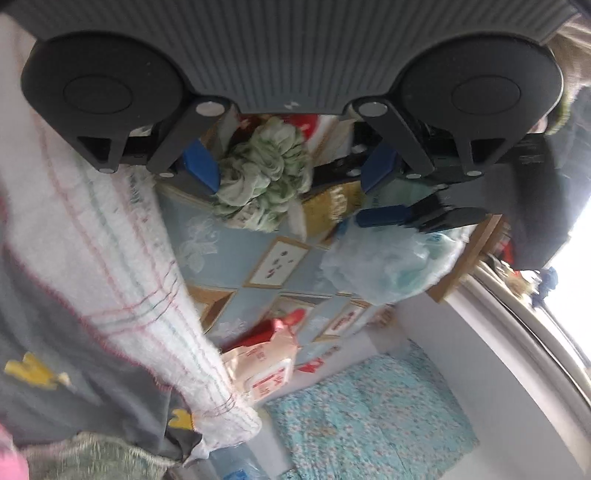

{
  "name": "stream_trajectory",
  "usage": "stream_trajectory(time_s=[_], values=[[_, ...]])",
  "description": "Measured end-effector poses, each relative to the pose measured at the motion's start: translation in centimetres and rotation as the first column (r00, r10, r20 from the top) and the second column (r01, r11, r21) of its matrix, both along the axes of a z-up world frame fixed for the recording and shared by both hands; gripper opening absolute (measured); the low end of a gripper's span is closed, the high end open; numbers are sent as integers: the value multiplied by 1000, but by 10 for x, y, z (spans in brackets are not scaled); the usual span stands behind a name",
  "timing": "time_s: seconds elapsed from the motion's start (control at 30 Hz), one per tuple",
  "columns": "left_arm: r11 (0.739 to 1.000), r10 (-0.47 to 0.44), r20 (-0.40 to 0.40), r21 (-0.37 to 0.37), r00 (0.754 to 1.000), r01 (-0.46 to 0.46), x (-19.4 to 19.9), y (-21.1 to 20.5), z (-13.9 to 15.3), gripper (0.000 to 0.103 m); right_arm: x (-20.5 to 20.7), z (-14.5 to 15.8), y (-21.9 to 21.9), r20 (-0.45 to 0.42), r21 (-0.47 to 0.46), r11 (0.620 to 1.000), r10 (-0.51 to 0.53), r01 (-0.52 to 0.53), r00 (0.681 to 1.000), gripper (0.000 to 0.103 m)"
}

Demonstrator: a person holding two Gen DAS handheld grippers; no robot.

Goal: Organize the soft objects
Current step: 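Grasp the gold packet with the left gripper while the right gripper grasps the green scrunchie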

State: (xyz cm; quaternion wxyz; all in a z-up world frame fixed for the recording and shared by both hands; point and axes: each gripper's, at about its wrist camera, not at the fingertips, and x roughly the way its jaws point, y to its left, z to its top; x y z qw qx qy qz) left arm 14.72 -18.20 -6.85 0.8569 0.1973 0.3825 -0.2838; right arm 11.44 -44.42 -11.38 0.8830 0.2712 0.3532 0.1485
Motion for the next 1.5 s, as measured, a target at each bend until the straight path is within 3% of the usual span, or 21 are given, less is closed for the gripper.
stream_trajectory(time_s=[0.1, 0.3, 0.53, 0.63, 0.8, 0.93, 1.1, 1.23, 1.5], values=[[999, -9, 13, 51, 1000, 9, 2, -8, -2, 85, -3, -4, -9, 0, 110, 994, 14, -14, 1000, 84], [995, -3, -46, 101, 999, 8, 0, -16, -5, 85, -13, 1, -18, 29, 122, 992, -8, 4, 1000, 84], [998, -42, -128, 35, 991, 47, -30, -4, 0, 85, -12, -2, -16, 24, 144, 990, 8, -12, 1000, 84], [1000, -27, -113, 1, 993, 28, -37, 3, 6, 85, -12, 1, -13, 35, 106, 994, -4, 0, 999, 84], [996, 46, -84, -76, 995, -52, -25, 11, 16, 86, -11, 11, -6, 72, -48, 998, -39, 42, 997, 84], [993, 94, -89, -67, 992, -100, -9, 7, 7, 85, -4, 4, 0, 40, -113, 992, -54, 58, 998, 84], [994, 96, -95, -48, 991, -101, -3, 5, -4, 78, 4, -4, 15, 30, -198, 979, -45, 50, 999, 84], [993, 94, -100, -57, 991, -100, -3, 6, -7, 55, 8, -10, 25, 16, -256, 966, -31, 34, 999, 84], [988, 117, -78, -92, 990, -124, -13, 19, 1, 54, 9, -12, 33, 28, -311, 950, -11, 20, 1000, 82]])
